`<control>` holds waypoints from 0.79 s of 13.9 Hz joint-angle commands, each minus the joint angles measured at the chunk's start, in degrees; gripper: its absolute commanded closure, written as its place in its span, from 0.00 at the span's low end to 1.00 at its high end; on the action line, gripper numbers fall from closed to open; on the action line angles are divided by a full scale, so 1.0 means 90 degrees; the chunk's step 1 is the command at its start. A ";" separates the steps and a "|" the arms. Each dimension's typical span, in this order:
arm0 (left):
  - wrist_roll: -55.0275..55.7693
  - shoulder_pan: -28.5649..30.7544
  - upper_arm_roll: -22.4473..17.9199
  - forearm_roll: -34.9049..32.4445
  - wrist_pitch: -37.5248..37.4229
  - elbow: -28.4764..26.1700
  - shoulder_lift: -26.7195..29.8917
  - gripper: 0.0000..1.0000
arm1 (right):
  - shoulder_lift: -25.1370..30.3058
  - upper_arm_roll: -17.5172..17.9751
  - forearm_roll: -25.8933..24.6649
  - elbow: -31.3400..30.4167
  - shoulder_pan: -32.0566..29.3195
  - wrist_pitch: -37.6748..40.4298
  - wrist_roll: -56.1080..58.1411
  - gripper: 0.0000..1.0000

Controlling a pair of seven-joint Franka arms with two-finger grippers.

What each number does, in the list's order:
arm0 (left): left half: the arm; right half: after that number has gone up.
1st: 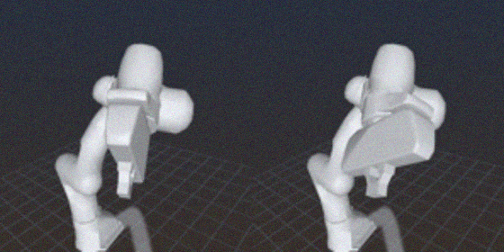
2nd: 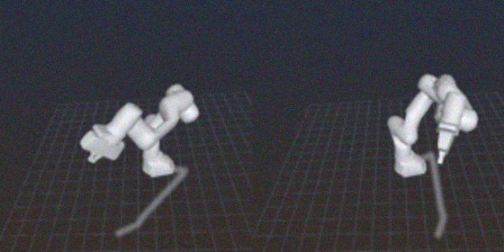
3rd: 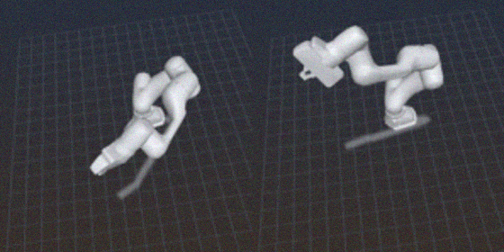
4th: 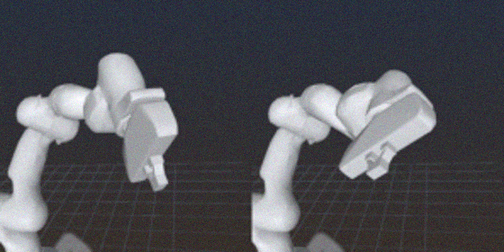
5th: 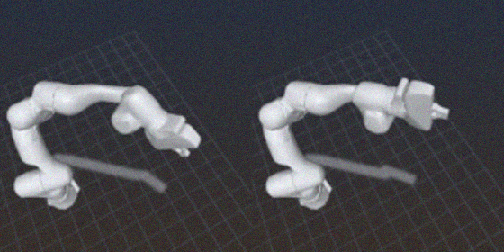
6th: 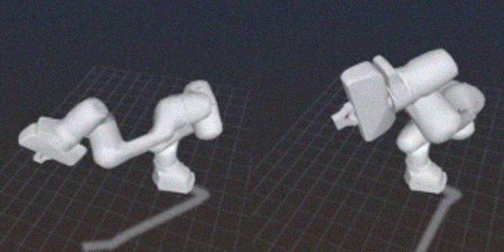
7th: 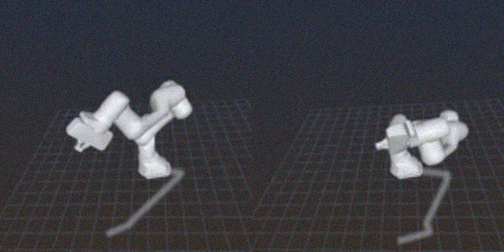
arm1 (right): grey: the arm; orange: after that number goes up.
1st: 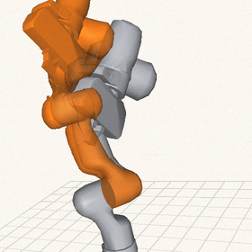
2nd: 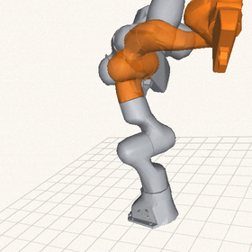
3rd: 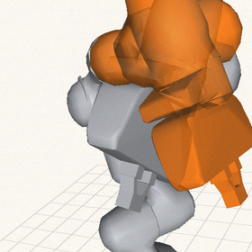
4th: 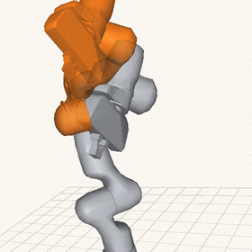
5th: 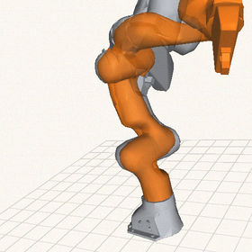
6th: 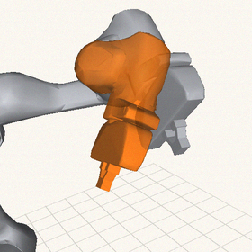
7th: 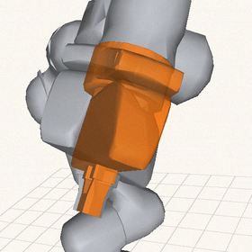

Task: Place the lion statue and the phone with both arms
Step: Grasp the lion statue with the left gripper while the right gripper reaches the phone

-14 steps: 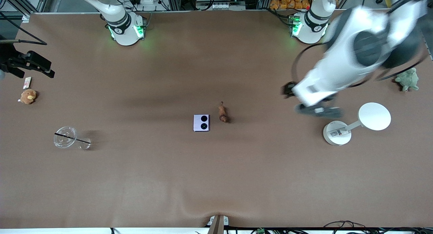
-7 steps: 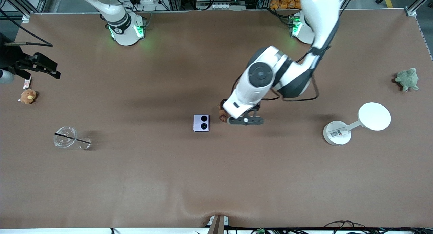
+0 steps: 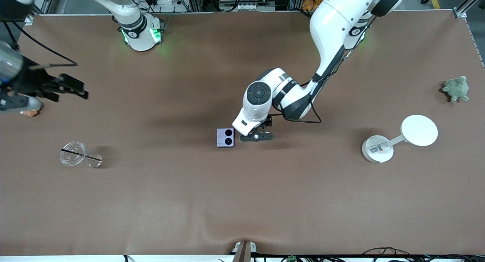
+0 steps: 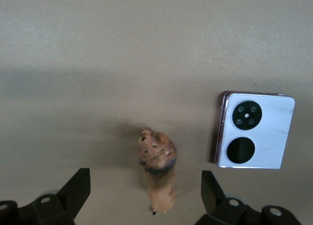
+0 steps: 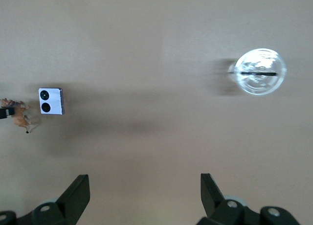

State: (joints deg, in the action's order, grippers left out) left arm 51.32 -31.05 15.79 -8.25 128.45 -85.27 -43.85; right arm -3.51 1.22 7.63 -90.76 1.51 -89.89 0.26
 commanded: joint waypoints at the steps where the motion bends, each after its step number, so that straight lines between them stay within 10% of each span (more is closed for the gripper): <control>1: 0.0147 -0.0105 -0.0065 -0.0168 0.0277 0.0197 -0.0313 0.00 | -0.0486 -0.0018 0.0060 0.0084 0.0408 -0.0110 -0.0117 0.00; 4: 0.0128 -0.0095 -0.0065 -0.0168 0.0308 0.0187 -0.0392 0.31 | -0.1004 -0.0018 0.0041 0.0094 0.0740 -0.0110 -0.0117 0.00; 7: -0.0056 -0.0095 -0.0104 -0.0293 0.0308 0.0177 -0.0402 1.00 | -0.1639 -0.0018 0.0118 0.0200 0.1014 -0.0285 -0.0127 0.00; 11: -0.0262 0.0022 -0.0201 -0.0441 0.0259 0.0197 -0.0217 1.00 | -0.1981 -0.0018 0.0568 0.0191 0.1121 -0.0315 -0.0019 0.00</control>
State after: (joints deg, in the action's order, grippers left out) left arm 50.42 -31.09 14.98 -11.12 131.19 -84.18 -46.91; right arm -19.63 1.40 11.03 -90.58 10.29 -93.27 0.04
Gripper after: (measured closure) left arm 0.634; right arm 0.000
